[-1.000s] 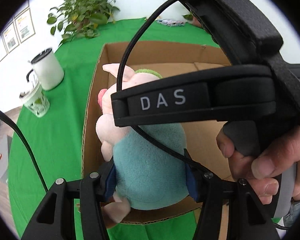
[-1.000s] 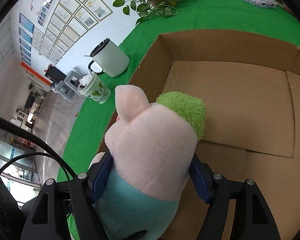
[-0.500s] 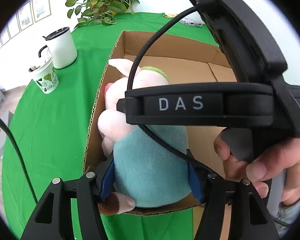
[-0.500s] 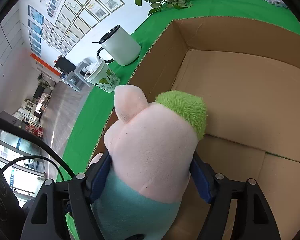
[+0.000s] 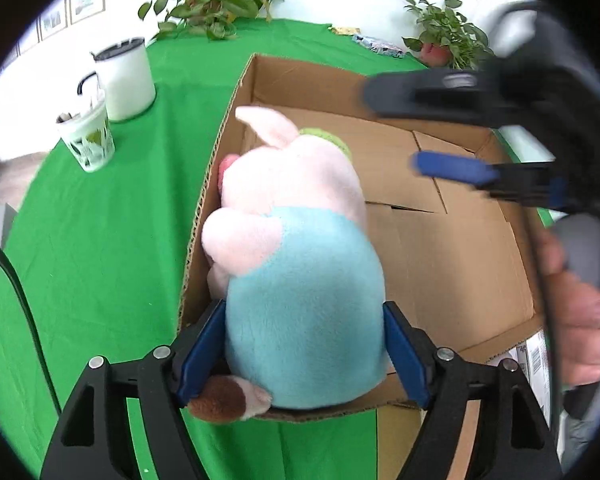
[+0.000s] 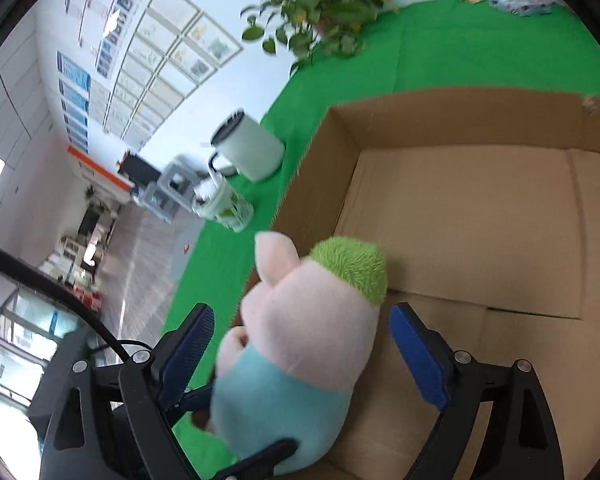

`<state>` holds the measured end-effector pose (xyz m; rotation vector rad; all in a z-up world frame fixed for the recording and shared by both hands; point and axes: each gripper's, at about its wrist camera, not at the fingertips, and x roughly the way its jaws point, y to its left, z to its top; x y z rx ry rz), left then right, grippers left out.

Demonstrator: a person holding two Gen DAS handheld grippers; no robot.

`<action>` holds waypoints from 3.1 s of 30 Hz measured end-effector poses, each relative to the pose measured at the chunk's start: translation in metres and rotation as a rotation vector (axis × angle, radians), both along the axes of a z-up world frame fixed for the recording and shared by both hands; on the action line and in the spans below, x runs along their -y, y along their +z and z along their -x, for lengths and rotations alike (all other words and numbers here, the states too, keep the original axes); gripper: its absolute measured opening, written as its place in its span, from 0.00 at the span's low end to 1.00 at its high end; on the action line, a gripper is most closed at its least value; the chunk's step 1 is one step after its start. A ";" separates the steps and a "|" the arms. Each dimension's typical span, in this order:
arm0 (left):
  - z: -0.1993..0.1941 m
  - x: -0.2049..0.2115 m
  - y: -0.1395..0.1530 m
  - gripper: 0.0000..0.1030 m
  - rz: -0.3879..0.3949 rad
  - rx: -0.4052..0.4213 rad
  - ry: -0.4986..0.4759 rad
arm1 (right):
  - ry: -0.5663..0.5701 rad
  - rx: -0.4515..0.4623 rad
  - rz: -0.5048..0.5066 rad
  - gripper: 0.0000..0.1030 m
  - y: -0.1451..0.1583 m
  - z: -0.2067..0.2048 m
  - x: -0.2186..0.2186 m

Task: Organize objects
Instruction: 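Lower the plush pig into the open box and open the right gripper, then grasp the long brown cardboard box end with the right gripper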

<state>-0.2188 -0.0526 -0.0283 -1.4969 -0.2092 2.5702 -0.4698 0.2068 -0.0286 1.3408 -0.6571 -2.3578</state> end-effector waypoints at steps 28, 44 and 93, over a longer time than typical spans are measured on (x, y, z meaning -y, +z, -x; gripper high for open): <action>-0.190 -0.034 0.068 0.78 0.012 -0.445 -0.040 | -0.398 -0.227 -0.522 0.96 0.052 -0.405 0.020; -0.221 -0.064 0.068 0.63 0.060 -0.498 0.016 | -0.346 -0.268 -0.543 0.77 0.052 -0.430 -0.004; -0.207 0.001 -0.048 0.76 -0.349 -0.079 -0.093 | -0.062 -0.030 -0.625 0.81 -0.059 -0.411 0.094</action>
